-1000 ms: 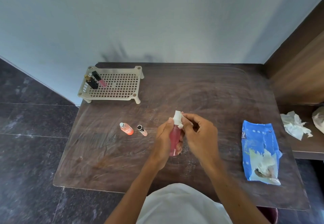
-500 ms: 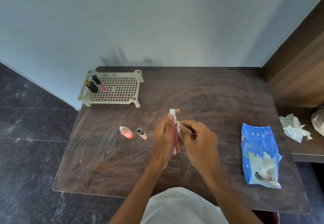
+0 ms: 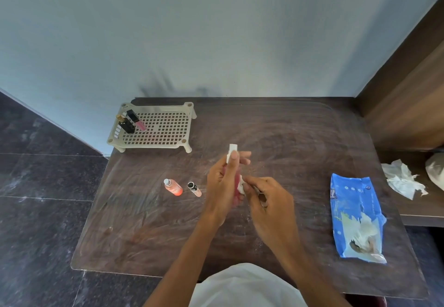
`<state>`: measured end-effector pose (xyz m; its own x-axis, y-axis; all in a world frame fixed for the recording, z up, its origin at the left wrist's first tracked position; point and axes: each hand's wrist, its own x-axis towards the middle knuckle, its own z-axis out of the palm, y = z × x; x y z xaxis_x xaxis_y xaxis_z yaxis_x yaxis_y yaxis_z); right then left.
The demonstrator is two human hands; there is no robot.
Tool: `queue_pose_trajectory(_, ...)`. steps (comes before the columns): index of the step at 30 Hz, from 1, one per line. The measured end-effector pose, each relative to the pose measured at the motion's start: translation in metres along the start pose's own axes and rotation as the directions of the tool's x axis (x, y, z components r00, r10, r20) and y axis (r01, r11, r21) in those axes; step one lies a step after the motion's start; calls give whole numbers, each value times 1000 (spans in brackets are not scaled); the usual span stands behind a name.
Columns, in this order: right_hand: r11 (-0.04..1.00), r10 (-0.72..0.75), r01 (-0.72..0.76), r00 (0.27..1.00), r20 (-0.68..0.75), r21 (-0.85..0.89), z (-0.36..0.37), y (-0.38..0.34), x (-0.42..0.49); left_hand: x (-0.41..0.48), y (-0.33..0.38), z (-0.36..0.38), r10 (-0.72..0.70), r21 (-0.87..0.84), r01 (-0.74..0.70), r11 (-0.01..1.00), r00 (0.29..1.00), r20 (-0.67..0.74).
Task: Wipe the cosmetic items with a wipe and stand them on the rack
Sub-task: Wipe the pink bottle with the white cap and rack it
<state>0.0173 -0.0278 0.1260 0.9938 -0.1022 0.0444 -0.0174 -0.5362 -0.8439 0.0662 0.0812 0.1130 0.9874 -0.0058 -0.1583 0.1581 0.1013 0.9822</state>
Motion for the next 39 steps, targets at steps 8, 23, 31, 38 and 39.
queue_pose_trajectory(8, 994, 42, -33, 996, -85, 104, 1, -7, 11, -2, 11, 11, -37, -287, 33, 957, 999, -11)
queue_pose_trajectory(23, 987, 53, -39, 995, -85, 154, 5, -23, 23, -1, 7, 14, -76, -533, 73, 843, 997, 16)
queue_pose_trajectory(31, 995, 88, -86, 995, -41, 44, 6, 7, -6, 8, 4, 10, -26, -494, -16, 869, 997, -78)
queue_pose_trajectory(38, 990, -21, 52, 974, -225, 130, 11, -21, 12, 3, 5, 20, -54, -499, 12, 867, 996, -70)
queue_pose_trajectory(39, 991, -44, 72, 973, -228, 114, 12, -20, 12, 4, 6, 19, -61, -502, 14, 865, 995, -78)
